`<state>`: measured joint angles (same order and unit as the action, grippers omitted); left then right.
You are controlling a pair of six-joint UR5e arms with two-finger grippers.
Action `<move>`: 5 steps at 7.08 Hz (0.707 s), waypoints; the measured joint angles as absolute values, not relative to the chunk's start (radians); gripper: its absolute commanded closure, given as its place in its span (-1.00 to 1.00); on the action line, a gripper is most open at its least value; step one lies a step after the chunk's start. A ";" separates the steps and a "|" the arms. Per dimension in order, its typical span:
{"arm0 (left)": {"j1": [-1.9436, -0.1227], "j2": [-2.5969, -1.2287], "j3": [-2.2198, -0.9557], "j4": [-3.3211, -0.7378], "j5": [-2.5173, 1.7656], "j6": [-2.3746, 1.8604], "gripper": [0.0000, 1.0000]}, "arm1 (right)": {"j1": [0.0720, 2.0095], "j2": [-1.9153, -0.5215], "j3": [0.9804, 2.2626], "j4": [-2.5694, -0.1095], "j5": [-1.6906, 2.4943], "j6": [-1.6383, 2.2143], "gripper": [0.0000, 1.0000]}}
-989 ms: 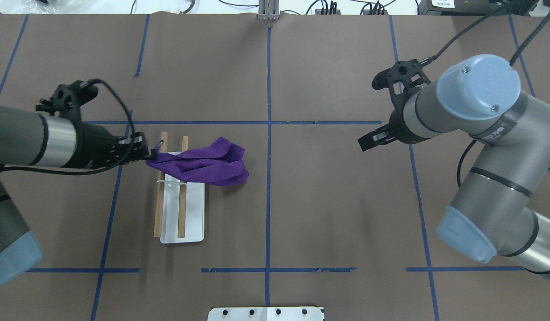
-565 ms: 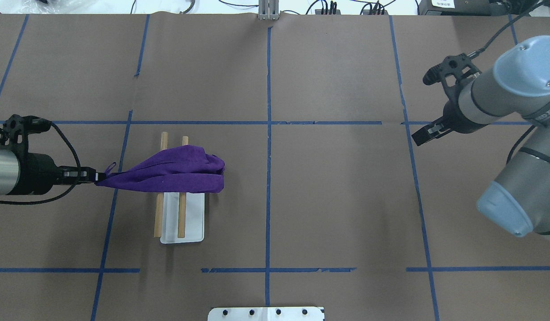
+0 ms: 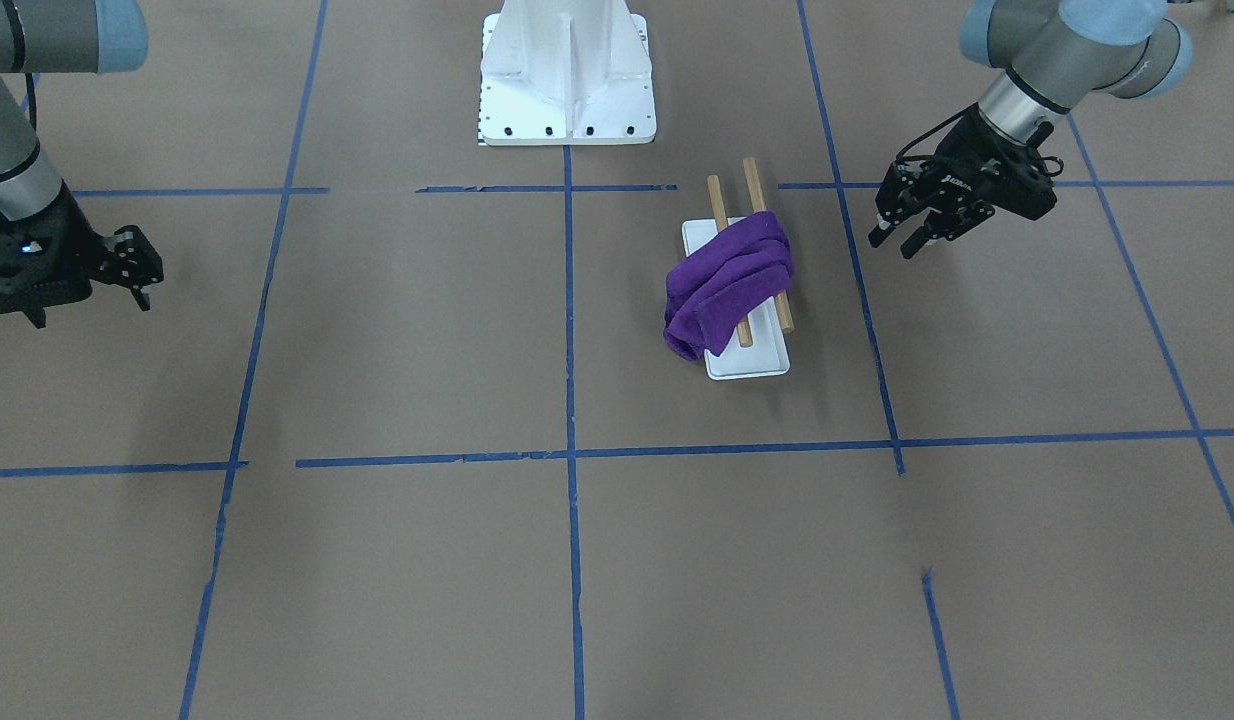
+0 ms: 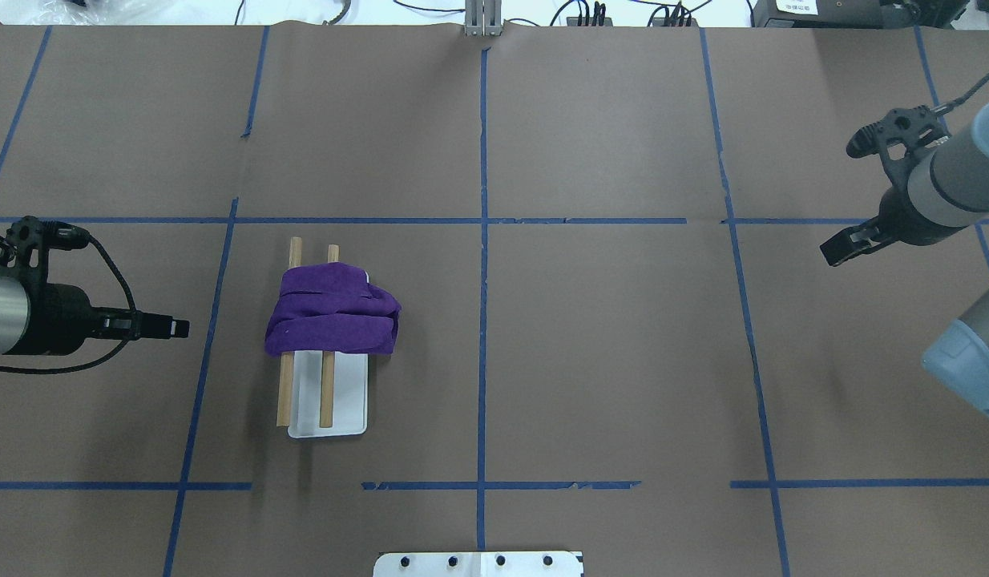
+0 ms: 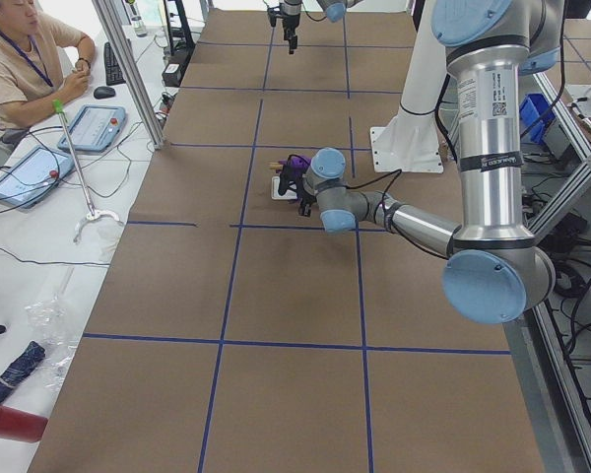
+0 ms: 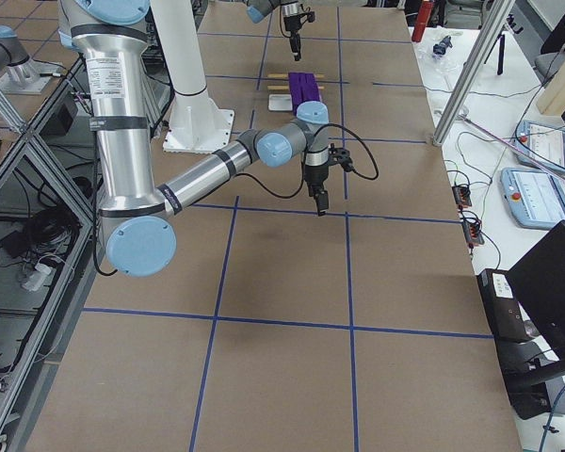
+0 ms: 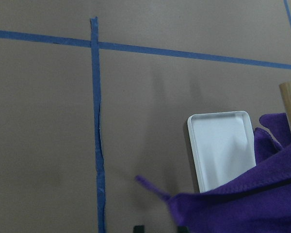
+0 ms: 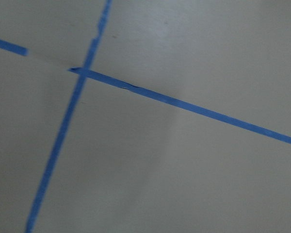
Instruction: Hang towel on rack
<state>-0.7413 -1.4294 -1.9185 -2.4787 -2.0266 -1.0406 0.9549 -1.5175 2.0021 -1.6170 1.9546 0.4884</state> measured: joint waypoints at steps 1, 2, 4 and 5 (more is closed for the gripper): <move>-0.823 -1.411 -1.878 -2.472 -2.081 -0.861 -1.00 | 1.012 -1.561 1.967 -1.617 1.955 0.477 -1.00; -0.927 -1.392 -1.826 -2.465 -2.131 -0.670 -1.00 | 1.087 -1.591 1.914 -1.617 1.966 0.419 -1.00; -1.166 -1.381 -1.733 -2.320 -2.239 -0.335 -1.00 | 1.265 -1.611 1.784 -1.617 2.104 0.200 -1.00; -1.266 -1.386 -1.716 -2.183 -2.267 -0.164 -1.00 | 1.363 -1.624 1.736 -1.616 2.209 0.123 -1.00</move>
